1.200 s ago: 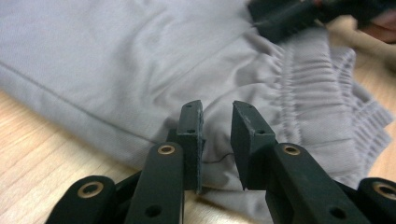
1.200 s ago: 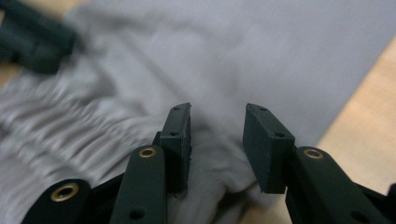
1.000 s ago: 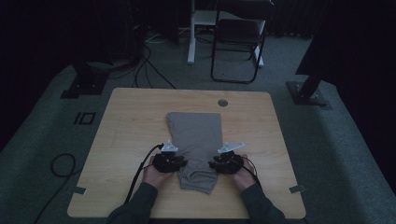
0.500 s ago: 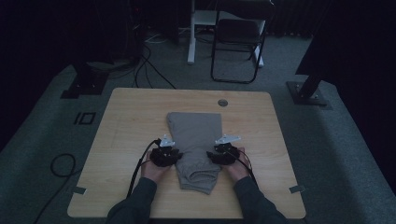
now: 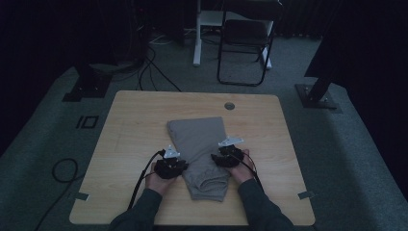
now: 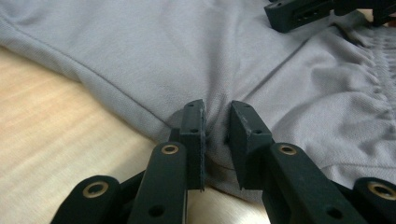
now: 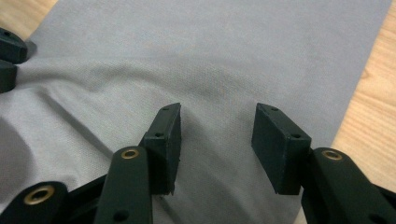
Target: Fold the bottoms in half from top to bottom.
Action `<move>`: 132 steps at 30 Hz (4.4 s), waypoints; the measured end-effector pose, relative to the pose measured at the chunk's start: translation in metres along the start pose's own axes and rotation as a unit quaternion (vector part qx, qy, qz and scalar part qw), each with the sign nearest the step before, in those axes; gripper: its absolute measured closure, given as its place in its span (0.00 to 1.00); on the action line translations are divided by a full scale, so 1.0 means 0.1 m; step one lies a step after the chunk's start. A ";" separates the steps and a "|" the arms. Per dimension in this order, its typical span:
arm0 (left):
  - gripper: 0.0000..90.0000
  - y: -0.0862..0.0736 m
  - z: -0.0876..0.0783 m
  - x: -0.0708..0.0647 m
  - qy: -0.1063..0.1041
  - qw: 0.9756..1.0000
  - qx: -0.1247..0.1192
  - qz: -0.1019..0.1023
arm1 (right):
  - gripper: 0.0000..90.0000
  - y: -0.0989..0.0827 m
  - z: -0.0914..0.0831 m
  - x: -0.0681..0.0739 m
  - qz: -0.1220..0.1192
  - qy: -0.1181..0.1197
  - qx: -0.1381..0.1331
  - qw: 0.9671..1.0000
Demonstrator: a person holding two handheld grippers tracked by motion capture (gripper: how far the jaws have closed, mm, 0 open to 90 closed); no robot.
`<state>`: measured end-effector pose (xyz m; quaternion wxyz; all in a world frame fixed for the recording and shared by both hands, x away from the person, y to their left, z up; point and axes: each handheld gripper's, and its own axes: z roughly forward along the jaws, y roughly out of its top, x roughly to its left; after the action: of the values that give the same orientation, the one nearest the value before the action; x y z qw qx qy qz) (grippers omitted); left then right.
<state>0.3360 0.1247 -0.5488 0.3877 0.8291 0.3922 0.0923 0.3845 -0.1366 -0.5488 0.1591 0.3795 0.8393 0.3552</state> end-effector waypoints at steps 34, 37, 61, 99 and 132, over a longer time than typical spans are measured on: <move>0.64 0.39 -0.08 0.44 0.119 0.992 -0.050 0.005 | 0.55 0.07 -0.16 -0.27 0.027 -0.038 -0.031 0.998; 0.63 0.45 0.01 0.54 0.128 0.991 -0.049 -0.011 | 0.57 0.16 -0.10 -0.36 0.031 -0.049 -0.034 0.998; 0.58 0.65 0.45 1.06 0.179 0.976 -0.017 -0.120 | 0.55 0.60 0.59 -0.82 0.100 -0.074 0.004 0.992; 0.93 0.97 -0.06 0.87 0.099 0.987 -0.098 -0.085 | 0.96 0.86 0.09 -0.72 0.047 -0.035 -0.077 0.995; 0.93 0.02 -0.19 0.34 0.026 0.999 -0.014 -0.022 | 0.97 -0.20 -0.43 -0.21 -0.010 0.028 -0.029 0.999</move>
<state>0.3520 0.1593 -0.5399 0.3910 0.8121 0.4187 0.1112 0.3653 -0.1822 -0.5336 0.1503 0.3558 0.8367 0.3882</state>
